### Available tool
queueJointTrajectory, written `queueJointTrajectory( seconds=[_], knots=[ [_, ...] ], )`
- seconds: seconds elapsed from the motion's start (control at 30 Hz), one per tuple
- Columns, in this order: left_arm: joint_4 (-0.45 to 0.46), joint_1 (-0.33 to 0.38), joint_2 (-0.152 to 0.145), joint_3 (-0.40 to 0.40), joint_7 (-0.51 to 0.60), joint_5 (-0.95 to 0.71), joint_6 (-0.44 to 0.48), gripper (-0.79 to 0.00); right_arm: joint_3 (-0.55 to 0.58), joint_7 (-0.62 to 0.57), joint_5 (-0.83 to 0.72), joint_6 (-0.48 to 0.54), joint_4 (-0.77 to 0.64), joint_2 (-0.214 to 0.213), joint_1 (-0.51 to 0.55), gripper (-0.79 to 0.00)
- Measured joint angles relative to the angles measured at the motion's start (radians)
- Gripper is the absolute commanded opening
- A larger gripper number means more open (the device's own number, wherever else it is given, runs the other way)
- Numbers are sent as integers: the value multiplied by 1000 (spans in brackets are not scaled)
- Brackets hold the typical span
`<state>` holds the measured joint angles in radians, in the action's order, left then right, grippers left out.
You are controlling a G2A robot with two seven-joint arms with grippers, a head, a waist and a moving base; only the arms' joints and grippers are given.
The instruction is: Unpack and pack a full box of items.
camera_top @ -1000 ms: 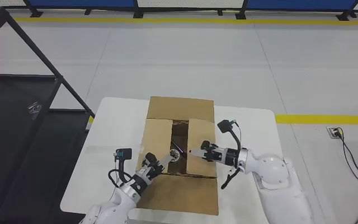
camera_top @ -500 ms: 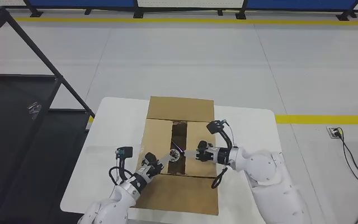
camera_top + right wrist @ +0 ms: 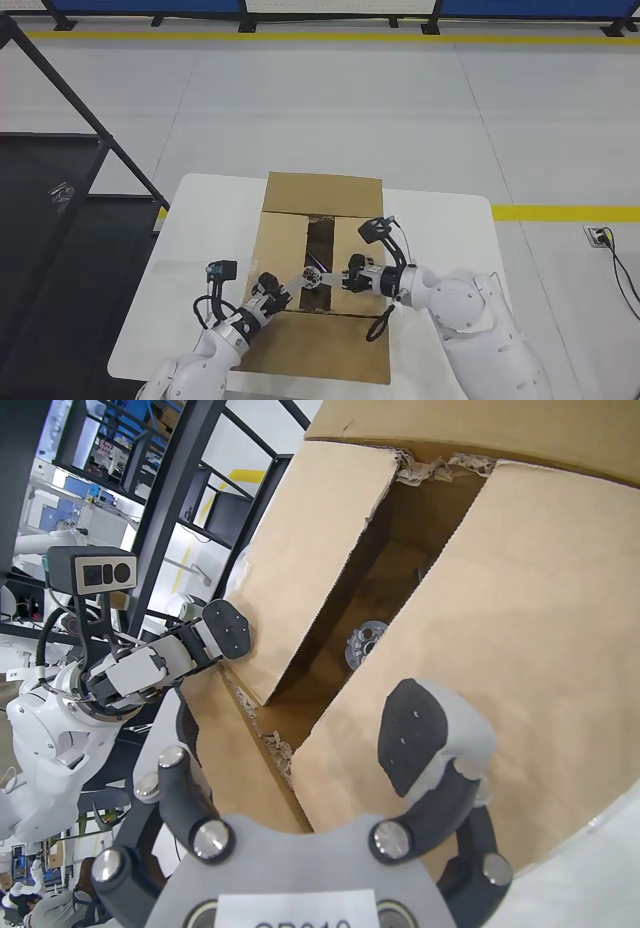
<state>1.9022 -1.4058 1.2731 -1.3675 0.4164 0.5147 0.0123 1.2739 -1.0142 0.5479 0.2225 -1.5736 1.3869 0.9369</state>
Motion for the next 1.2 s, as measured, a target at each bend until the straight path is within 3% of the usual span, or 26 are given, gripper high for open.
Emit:
queueJointTrajectory(
  seconds=[0.2, 0.43, 0.73, 0.83, 1.0, 1.2],
  knots=[
    [70, -37, -8, -52, -13, -13, 59, 0, 14, 13, -61, 45, -19, -9, 6, 0],
    [154, -119, -26, -204, 28, -138, 187, 0, 14, 3, -26, 34, -44, -20, 6, 0],
    [123, -262, -49, -406, 146, -268, 316, 0, 14, 4, -38, 30, -43, -20, 6, 0],
    [87, -287, -57, -429, 217, -267, 345, 0, 19, 16, -47, 26, -44, -20, 13, 0],
    [29, -295, -71, -428, 337, -234, 408, 0, 73, 166, -122, 28, -49, -24, 50, 0],
    [-8, -300, -88, -414, 476, -271, 543, 0, 133, 281, -226, 80, -29, -31, 75, 0]
  ],
)
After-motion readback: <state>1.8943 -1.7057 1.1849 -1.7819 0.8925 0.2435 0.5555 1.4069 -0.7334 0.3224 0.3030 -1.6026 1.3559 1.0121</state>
